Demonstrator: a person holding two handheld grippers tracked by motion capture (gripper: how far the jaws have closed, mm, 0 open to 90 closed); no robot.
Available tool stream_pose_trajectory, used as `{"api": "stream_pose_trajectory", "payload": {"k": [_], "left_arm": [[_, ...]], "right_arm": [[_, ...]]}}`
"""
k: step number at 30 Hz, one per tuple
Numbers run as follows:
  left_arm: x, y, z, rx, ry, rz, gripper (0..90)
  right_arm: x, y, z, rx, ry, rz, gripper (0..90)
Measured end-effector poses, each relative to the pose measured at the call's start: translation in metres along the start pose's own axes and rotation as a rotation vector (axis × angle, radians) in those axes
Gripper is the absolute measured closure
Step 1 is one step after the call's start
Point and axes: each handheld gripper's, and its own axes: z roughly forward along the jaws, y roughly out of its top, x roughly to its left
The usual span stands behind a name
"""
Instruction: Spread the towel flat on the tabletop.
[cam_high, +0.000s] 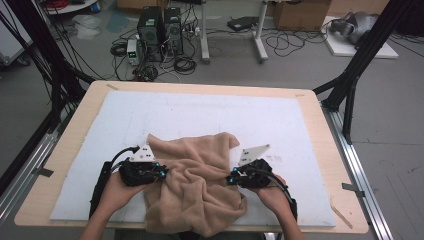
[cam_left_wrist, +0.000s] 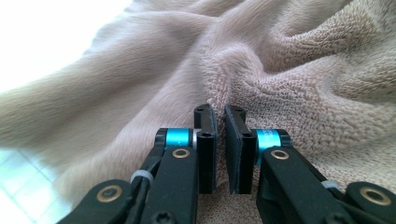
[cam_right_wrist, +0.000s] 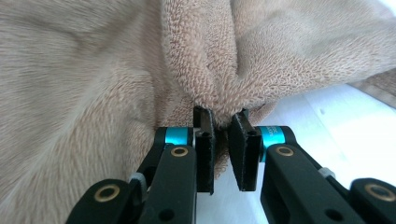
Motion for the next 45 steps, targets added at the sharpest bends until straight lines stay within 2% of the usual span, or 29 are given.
{"api": "stream_pose_trajectory", "payload": {"k": [3,6,11,15,16,17,19,21,23,26,30,31,33,35,36,37,38,41,43,45], "left_arm": [[-0.005,0.001,-0.006,-0.033,-0.006,0.004,83.9],[-0.013,0.001,-0.011,-0.036,-0.001,0.029,84.2],[-0.021,-0.006,-0.023,-0.049,-0.017,0.038,84.3],[-0.025,-0.016,-0.031,-0.054,-0.034,0.021,84.3],[-0.028,-0.020,-0.036,-0.052,-0.059,0.019,84.1],[-0.029,-0.020,-0.038,-0.047,-0.074,0.024,83.9],[-0.028,-0.019,-0.043,-0.058,-0.085,0.022,80.0],[-0.027,-0.017,-0.046,-0.067,-0.088,0.018,73.1],[-0.020,-0.008,-0.054,-0.100,-0.071,0.013,66.1],[-0.008,0.003,-0.057,-0.124,-0.048,0.007,61.2],[0.012,0.015,-0.049,-0.154,-0.020,-0.019,56.2],[0.017,0.017,-0.045,-0.150,-0.010,-0.016,54.9],[0.025,0.017,-0.033,-0.128,0.037,0.007,52.1],[0.030,0.017,-0.028,-0.111,0.047,0.010,48.8],[0.040,0.016,-0.018,-0.100,0.045,-0.011,48.6],[0.040,0.016,-0.018,-0.100,0.045,-0.011,47.3],[0.050,0.015,-0.010,-0.094,0.051,-0.033,46.5],[0.064,0.012,0.002,-0.073,0.034,-0.079,46.4],[0.072,0.009,0.012,-0.042,0.032,-0.109,46.4],[0.075,0.007,0.020,-0.014,0.039,-0.114,46.7]], "right_arm": [[0.011,-0.008,-0.024,-0.032,-0.018,0.008,81.5],[0.024,-0.015,-0.043,-0.057,-0.034,0.006,83.1],[0.042,-0.023,-0.056,-0.045,-0.038,-0.020,83.7],[0.043,-0.024,-0.055,-0.024,-0.022,-0.020,83.8],[0.044,-0.023,-0.053,-0.020,0.006,-0.029,81.8],[0.044,-0.022,-0.053,-0.020,-0.002,-0.031,79.3],[0.040,-0.021,-0.056,-0.053,-0.010,-0.018,71.1],[0.034,-0.019,-0.061,-0.093,-0.022,0.007,68.2],[0.027,-0.016,-0.065,-0.119,-0.039,0.023,63.3],[0.015,-0.011,-0.068,-0.146,-0.047,0.049,59.7],[0.000,-0.006,-0.064,-0.141,-0.100,0.085,52.0],[-0.005,-0.006,-0.061,-0.137,-0.111,0.091,50.0],[-0.013,-0.008,-0.053,-0.123,-0.152,0.099,47.2],[-0.022,-0.012,-0.044,-0.110,-0.174,0.123,41.6],[-0.026,-0.014,-0.039,-0.114,-0.181,0.136,40.5],[-0.030,-0.017,-0.035,-0.116,-0.182,0.155,37.9],[-0.035,-0.020,-0.030,-0.120,-0.192,0.172,34.7],[-0.045,-0.027,-0.019,-0.108,-0.198,0.214,34.3],[-0.049,-0.029,-0.013,-0.082,-0.199,0.217,34.8],[-0.049,-0.030,-0.009,-0.066,-0.197,0.218,37.5]]}}
